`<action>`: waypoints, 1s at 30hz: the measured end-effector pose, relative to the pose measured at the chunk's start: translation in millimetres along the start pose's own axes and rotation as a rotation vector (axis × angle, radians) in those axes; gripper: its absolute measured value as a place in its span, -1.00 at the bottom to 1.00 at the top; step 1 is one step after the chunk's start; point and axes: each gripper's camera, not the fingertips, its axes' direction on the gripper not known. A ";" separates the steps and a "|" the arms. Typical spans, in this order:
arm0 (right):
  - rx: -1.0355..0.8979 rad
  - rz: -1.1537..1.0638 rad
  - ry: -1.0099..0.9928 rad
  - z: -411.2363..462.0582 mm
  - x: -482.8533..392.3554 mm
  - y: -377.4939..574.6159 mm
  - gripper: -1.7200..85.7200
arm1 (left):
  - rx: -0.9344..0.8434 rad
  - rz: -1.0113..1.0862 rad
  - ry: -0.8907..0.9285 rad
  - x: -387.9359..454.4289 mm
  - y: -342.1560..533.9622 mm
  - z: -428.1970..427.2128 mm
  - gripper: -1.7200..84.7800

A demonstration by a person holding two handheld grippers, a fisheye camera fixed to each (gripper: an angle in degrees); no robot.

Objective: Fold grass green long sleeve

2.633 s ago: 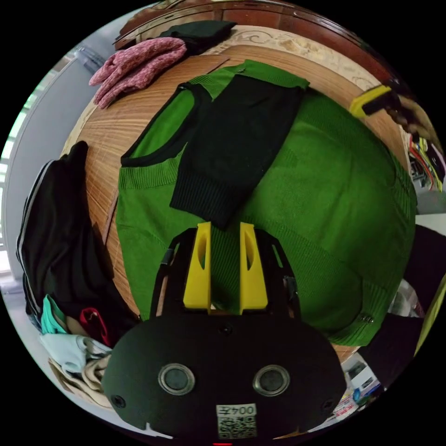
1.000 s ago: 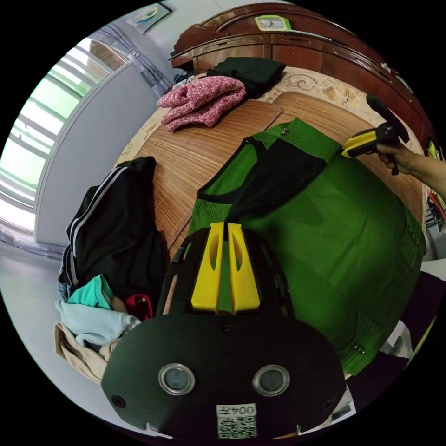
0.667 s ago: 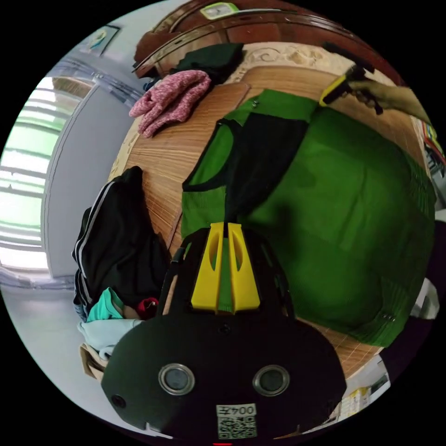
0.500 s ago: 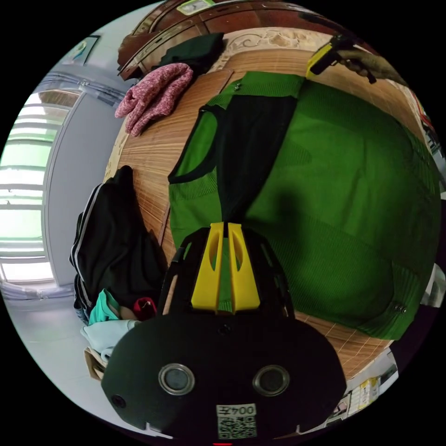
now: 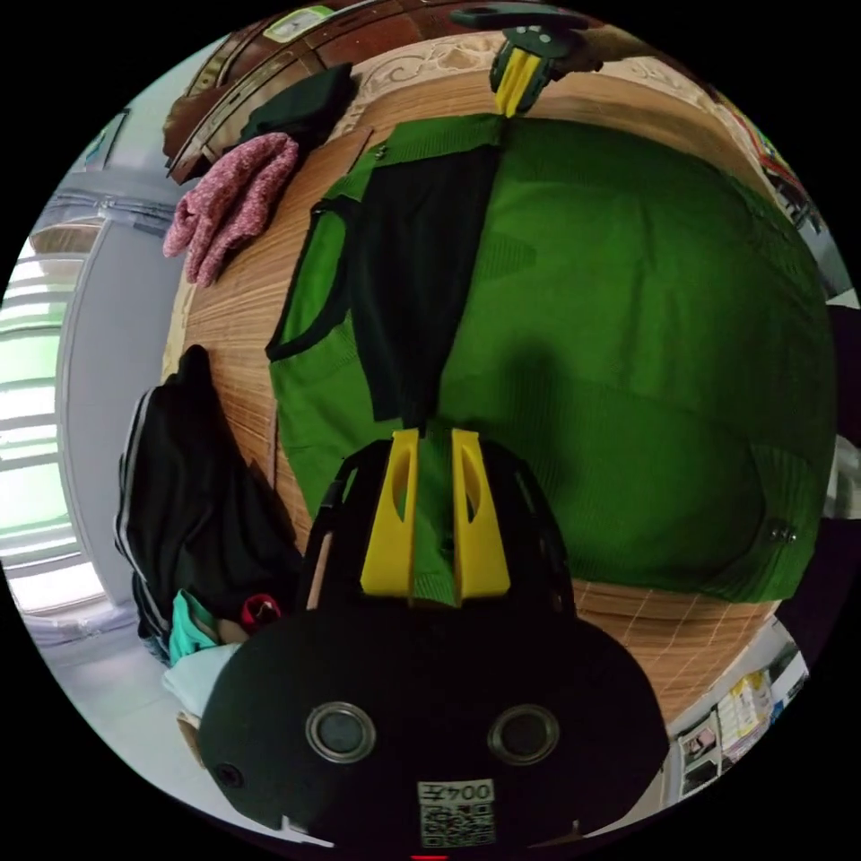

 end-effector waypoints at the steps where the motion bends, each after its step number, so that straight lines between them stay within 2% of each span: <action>1: 0.004 0.035 -0.028 -1.4 5.6 2.3 -0.81 | 0.013 -0.051 0.047 -9.9 4.4 3.5 -0.79; 4: 0.053 0.150 -0.120 -10.3 20.0 13.4 -0.79 | 0.096 -0.277 0.181 -49.6 19.8 11.2 -0.81; 8: 0.162 0.295 -0.404 -18.8 30.0 32.7 -0.76 | 0.161 -0.496 0.245 -95.0 30.7 33.3 -0.89; 17: 0.189 0.458 -0.470 8.9 41.8 28.9 -0.78 | -0.008 -0.233 0.167 -89.7 -7.1 106.6 -0.82; 22: 0.193 0.482 -0.493 20.8 45.9 27.9 -0.80 | -0.014 -0.265 0.195 -95.7 2.5 130.0 -0.89; 27: 0.169 0.470 -0.472 38.8 44.9 25.8 -0.81 | 0.006 -0.328 0.134 -116.1 20.8 135.1 -0.91; 30: 0.146 0.475 -0.456 54.8 45.0 20.8 -0.81 | -0.047 -0.370 0.105 -125.4 33.8 156.7 -0.91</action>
